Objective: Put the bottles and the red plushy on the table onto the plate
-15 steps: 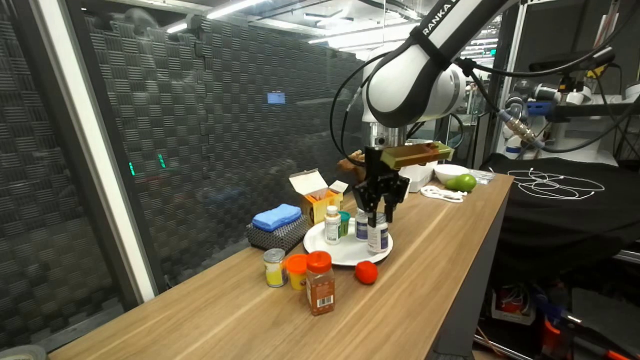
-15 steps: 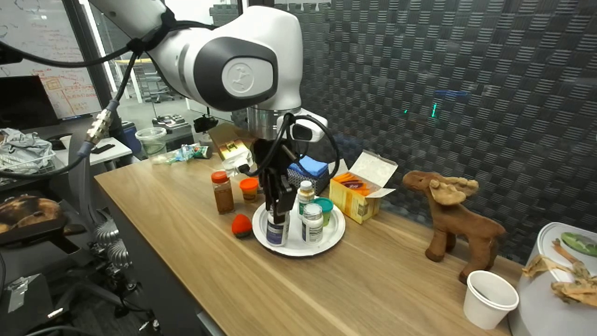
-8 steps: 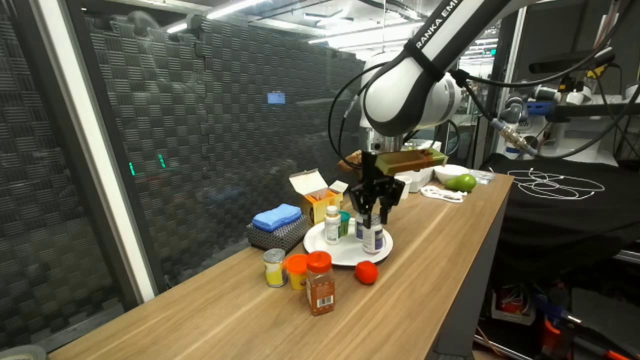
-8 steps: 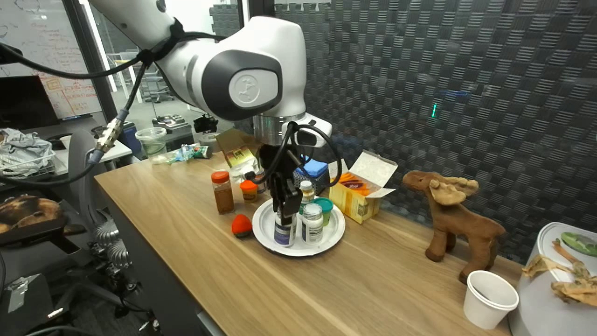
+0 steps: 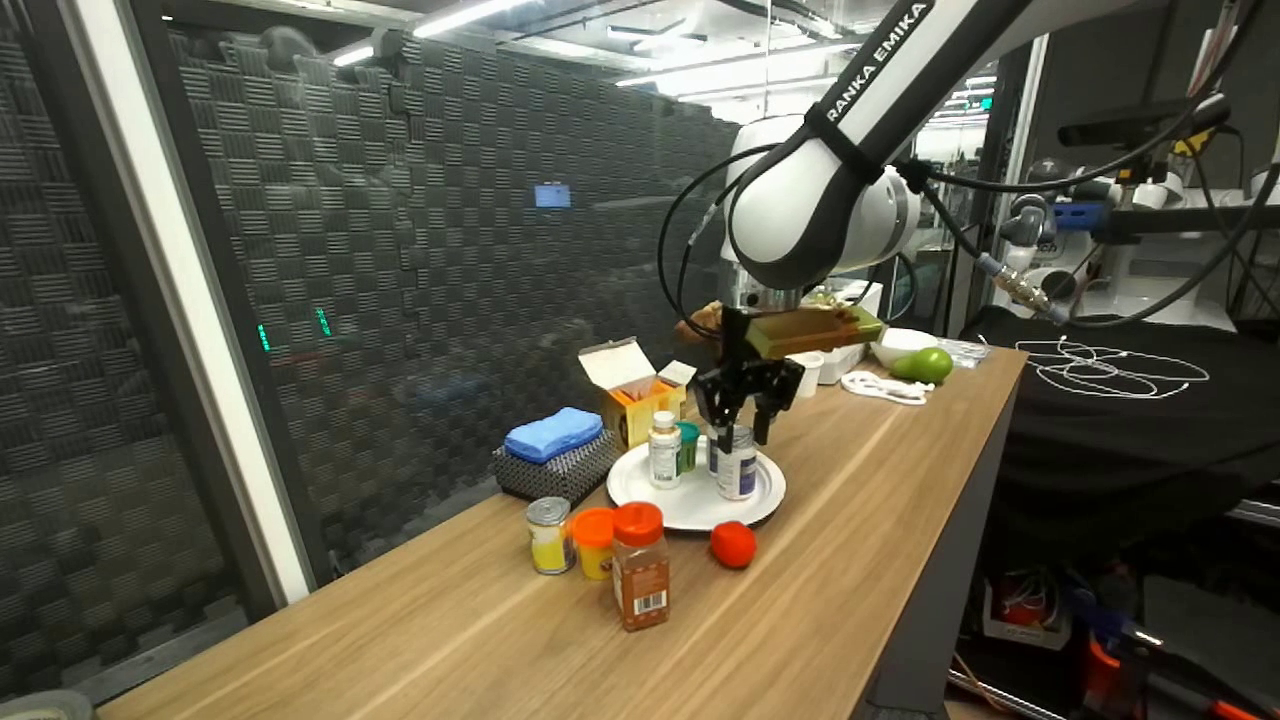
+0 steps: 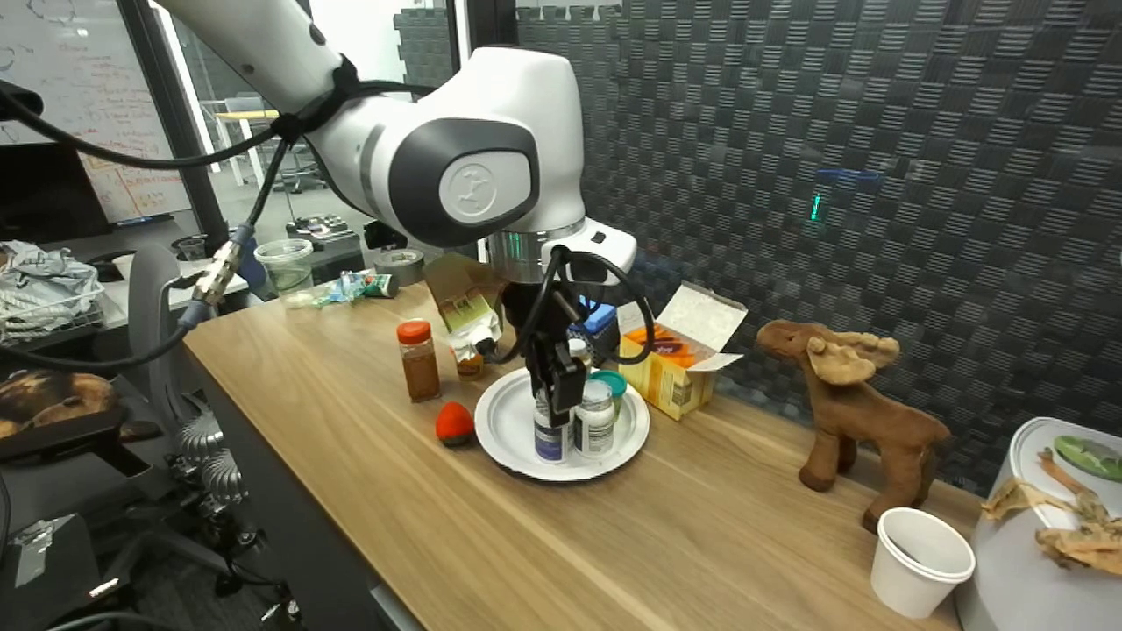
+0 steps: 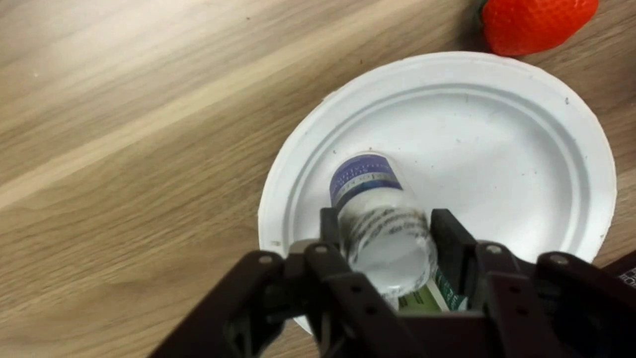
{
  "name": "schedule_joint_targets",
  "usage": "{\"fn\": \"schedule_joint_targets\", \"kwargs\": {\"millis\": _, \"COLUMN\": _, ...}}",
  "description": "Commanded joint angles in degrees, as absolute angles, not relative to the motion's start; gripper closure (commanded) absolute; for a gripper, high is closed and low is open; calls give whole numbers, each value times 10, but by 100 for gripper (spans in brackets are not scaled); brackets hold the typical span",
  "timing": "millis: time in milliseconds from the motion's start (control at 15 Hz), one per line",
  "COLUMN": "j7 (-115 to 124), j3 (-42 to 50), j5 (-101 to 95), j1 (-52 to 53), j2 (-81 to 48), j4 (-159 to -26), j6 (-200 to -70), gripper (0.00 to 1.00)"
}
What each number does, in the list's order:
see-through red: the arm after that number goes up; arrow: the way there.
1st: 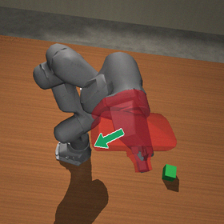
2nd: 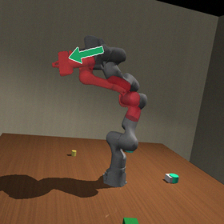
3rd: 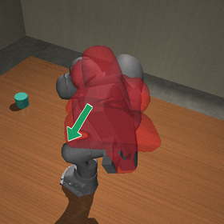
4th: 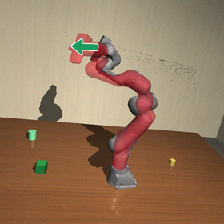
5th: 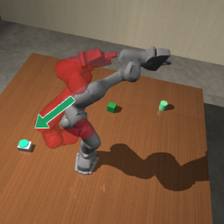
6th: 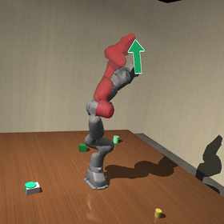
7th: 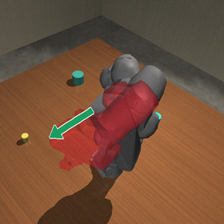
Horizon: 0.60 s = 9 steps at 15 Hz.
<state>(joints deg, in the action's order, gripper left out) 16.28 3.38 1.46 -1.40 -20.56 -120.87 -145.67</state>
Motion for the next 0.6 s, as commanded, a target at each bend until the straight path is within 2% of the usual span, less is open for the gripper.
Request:
{"fn": "schedule_joint_targets", "kwargs": {"millis": 0, "j7": 145, "j3": 34, "j5": 18, "j1": -8, "j2": -163, "j4": -1233, "j6": -1460, "gripper": 17}}
{"fn": "schedule_joint_targets", "kwargs": {"millis": 133, "j7": 147, "j3": 36, "j5": 8, "j1": -1, "j2": -124, "j4": -1256, "j6": -1452, "gripper": 1}}
{"fn": "schedule_joint_targets", "kwargs": {"millis": 533, "j7": 138, "j3": 14, "j5": -55, "j1": 25, "j2": -18, "j4": -1289, "j6": -1381, "gripper": 0}}
